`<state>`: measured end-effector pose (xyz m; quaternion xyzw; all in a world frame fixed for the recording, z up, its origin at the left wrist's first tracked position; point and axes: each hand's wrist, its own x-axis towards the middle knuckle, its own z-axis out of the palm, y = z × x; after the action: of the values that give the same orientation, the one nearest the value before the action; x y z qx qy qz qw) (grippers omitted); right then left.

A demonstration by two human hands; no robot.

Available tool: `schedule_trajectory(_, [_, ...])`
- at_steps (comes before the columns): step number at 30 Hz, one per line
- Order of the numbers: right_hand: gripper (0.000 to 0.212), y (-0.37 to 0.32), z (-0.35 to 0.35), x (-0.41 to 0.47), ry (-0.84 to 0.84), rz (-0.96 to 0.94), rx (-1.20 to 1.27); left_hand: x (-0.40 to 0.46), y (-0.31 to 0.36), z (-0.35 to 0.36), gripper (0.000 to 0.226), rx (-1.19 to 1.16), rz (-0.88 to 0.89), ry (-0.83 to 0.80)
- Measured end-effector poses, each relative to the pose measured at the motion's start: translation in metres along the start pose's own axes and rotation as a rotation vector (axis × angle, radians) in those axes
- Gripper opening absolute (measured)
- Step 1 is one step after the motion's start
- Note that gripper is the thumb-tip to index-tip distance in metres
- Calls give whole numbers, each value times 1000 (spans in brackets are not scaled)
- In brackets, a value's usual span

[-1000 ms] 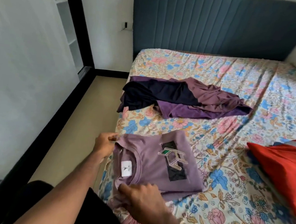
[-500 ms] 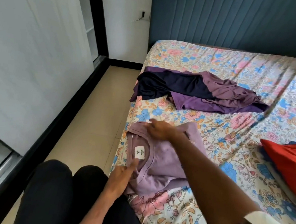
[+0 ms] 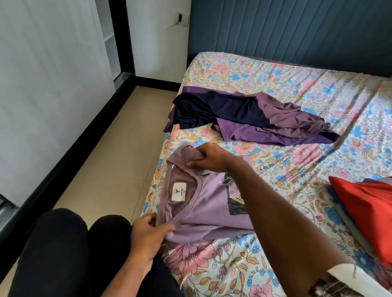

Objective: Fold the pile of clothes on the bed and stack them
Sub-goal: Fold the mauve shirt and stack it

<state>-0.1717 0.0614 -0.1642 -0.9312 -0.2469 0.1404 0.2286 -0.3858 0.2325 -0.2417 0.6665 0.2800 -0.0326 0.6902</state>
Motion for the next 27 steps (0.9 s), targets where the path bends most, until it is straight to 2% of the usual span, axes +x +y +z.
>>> schedule_trajectory(3, [36, 1, -28, -25, 251, -18, 69, 6, 22, -4, 10, -214, 75, 104])
schedule_trajectory(6, [41, 2, -54, -61, 544, -27, 249, 15, 73, -3, 10, -384, 210, 104])
schedule_trajectory(7, [43, 1, -60, -75, 626, -22, 313, 16, 93, -2, 10, -402, 273, 84])
schedule_trajectory(9, [35, 1, -70, -106, 769, -5, 505, 17, 136, 7, 10, -405, 406, 18])
schedule_trajectory(14, [29, 10, -69, -181, 1024, 135, 939, 10, 219, 68, 20, -313, 658, -142])
schedule_trajectory(17, [23, 28, -59, -222, 1166, 249, 1134, 10, 235, 119, 18, -219, 593, -390])
schedule_trajectory(19, [15, 53, -42, -252, 1291, 356, 1145, 18, 219, 172, 18, -114, 511, -510])
schedule_trajectory(21, [16, 75, -15, -262, 1330, 529, 1058, 42, 183, 211, 19, 0, 437, -529])
schedule_trajectory(24, [21, 119, 26, -279, 1302, 783, 859, 79, 106, 262, 13, 220, 242, -562])
schedule_trajectory(27, [29, 139, 54, -289, 1199, 905, 843, 92, 57, 266, 48, 365, 147, -444])
